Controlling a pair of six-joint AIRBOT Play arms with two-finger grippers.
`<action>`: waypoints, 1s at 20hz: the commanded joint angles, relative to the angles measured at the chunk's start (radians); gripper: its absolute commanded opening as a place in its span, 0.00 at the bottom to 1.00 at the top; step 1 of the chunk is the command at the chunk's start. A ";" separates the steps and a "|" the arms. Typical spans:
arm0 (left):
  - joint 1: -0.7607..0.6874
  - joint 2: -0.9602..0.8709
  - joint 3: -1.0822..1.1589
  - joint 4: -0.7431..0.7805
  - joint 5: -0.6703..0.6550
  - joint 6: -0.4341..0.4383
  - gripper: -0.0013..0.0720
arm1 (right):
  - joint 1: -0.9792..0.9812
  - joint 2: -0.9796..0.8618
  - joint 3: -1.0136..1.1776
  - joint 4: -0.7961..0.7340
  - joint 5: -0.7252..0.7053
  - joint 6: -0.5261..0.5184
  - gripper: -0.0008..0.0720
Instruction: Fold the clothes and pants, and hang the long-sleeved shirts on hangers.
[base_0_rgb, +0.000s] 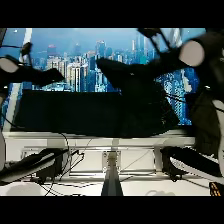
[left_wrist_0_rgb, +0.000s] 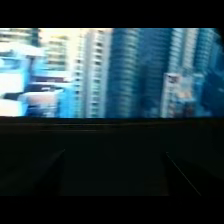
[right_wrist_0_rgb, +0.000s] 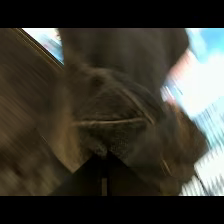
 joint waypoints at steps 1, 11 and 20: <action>-0.218 -0.069 -0.001 -0.047 0.114 -0.003 0.97 | -0.176 0.161 -0.225 -0.051 -0.020 0.043 0.05; -0.538 -0.425 0.047 -0.228 0.410 -0.120 0.97 | -0.339 0.164 -0.380 0.042 -0.159 0.042 0.05; -0.512 -0.473 0.060 -0.413 0.782 -0.132 0.76 | -0.339 0.164 -0.380 0.077 -0.221 0.042 0.05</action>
